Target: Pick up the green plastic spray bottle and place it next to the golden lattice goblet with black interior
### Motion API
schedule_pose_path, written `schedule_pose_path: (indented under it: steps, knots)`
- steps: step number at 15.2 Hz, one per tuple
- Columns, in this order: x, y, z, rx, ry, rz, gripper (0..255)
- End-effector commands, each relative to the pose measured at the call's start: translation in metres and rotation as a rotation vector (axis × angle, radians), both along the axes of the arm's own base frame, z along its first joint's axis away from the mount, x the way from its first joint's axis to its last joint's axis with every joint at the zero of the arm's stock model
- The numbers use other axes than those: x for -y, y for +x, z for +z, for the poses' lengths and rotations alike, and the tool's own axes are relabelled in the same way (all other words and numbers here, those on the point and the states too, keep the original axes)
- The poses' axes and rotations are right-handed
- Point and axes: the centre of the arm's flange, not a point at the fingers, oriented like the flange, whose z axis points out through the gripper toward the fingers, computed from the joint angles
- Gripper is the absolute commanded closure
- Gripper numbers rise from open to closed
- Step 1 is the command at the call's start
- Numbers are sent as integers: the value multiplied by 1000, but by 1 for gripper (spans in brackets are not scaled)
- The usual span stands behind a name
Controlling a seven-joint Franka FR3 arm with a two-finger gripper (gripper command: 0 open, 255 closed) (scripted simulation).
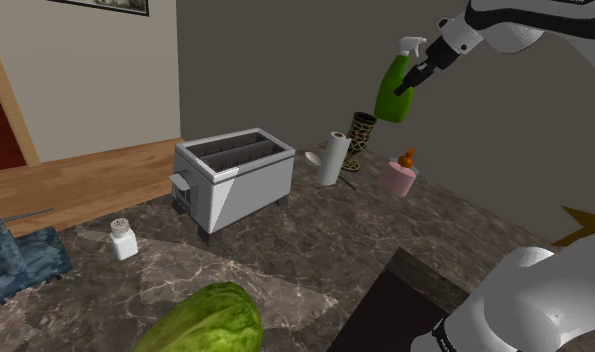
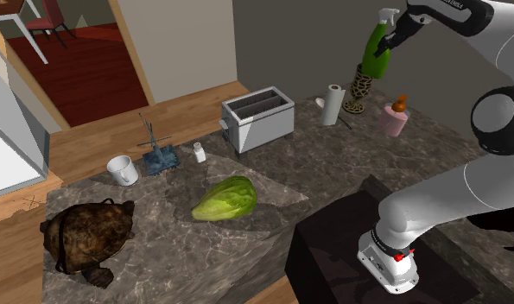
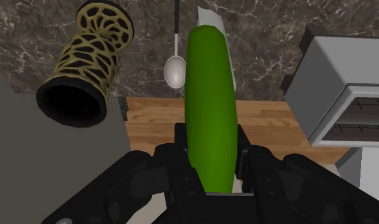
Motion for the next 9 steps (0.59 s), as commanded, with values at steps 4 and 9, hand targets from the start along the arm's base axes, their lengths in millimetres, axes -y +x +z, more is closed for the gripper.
schedule_pose_path:
  steps: [4, 9]
  knots:
    - [67, 16, -1, 1, -2, 1, 255]
    - [132, 31, 0, 1, -2, 1, 255]
